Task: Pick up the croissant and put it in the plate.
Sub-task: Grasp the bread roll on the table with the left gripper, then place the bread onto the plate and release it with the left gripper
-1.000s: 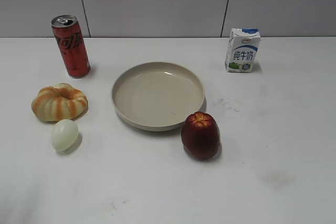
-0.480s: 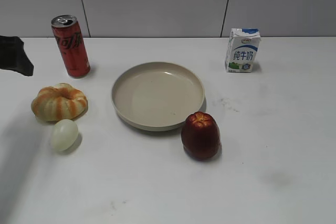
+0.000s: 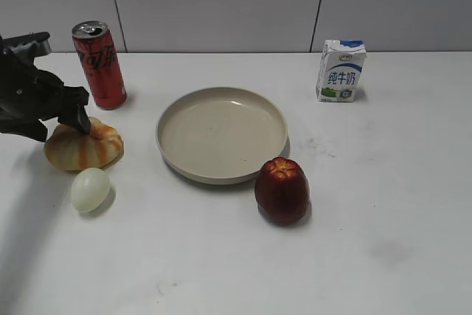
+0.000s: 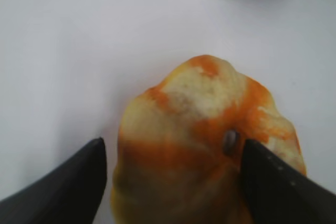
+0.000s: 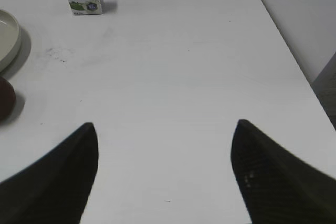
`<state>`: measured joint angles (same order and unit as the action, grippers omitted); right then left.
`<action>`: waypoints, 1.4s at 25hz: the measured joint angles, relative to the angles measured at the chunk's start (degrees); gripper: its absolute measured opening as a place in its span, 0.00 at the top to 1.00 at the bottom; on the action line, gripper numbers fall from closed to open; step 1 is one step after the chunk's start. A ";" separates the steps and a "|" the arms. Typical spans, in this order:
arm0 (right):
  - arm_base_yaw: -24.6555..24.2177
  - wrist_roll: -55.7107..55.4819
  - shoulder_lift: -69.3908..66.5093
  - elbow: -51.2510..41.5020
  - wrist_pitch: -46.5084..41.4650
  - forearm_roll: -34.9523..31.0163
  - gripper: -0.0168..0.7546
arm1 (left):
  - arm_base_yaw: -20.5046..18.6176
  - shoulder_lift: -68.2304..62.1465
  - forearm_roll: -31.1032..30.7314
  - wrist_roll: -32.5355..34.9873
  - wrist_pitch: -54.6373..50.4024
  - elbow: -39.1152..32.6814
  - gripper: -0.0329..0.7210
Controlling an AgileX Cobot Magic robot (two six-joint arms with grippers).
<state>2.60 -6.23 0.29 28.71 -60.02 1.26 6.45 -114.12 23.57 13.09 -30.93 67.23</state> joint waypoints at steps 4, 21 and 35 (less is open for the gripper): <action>0.00 0.00 0.00 0.00 0.00 0.00 0.21 | 0.00 2.86 -0.87 0.00 -0.45 0.00 0.79; 0.00 0.00 0.00 0.00 0.00 0.00 0.21 | 17.16 11.93 4.26 -0.19 -2.82 10.04 0.79; 0.00 0.00 0.00 0.00 0.00 0.00 0.21 | 22.95 -7.55 3.06 -0.19 -2.87 19.58 0.36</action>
<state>2.60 -6.23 0.29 28.71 -60.02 1.26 29.40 -121.67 26.64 12.90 -33.79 86.81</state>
